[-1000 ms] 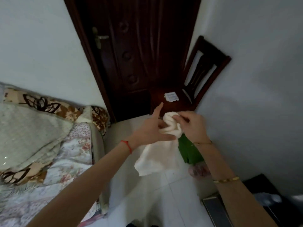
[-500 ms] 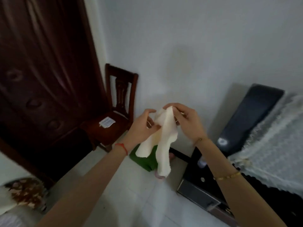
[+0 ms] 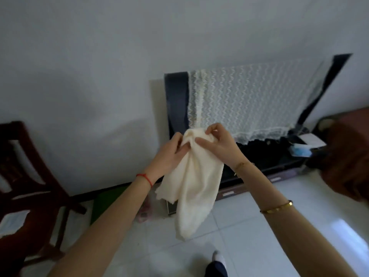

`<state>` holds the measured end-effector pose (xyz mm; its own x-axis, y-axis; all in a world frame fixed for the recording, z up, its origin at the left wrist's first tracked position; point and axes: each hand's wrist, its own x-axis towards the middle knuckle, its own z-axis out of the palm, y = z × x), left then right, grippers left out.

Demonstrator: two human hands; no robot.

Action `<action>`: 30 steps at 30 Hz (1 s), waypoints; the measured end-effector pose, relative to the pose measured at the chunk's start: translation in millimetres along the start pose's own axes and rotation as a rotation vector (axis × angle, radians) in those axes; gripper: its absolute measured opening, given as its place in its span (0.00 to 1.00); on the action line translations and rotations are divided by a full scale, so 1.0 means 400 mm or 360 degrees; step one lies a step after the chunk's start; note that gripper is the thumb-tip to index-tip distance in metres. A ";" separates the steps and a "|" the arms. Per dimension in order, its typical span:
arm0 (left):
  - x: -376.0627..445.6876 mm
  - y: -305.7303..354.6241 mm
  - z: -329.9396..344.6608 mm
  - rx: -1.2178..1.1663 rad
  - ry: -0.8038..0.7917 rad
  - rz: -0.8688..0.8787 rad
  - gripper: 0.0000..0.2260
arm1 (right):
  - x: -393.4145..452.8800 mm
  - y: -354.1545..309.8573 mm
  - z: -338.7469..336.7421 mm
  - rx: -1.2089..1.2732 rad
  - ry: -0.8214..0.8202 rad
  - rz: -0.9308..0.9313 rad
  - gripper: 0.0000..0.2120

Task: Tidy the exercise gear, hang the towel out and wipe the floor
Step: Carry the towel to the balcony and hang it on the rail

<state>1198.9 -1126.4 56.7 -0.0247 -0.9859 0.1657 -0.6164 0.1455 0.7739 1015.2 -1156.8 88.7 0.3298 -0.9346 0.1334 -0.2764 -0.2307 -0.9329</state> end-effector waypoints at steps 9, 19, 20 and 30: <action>0.063 0.244 0.274 -0.0410 -0.0514 0.0302 0.19 | -0.235 0.058 -0.324 -0.0488 0.0577 0.0134 0.12; 0.061 0.485 0.658 0.0053 -0.1125 0.0479 0.12 | -0.562 0.112 -0.687 -0.0515 0.1192 0.0184 0.15; 0.056 0.513 0.702 0.0062 -0.1186 0.0456 0.13 | -0.602 0.119 -0.730 -0.0493 0.1247 0.0188 0.14; -0.027 0.881 1.156 0.0047 -0.1399 0.0607 0.16 | -1.026 0.230 -1.140 -0.0169 0.1623 0.0352 0.10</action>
<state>617.9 -1103.0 44.9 -0.8021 -0.5842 -0.1240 -0.4641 0.4790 0.7451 442.7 -918.1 100.5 -0.6413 -0.7326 0.2283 -0.3319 -0.0034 -0.9433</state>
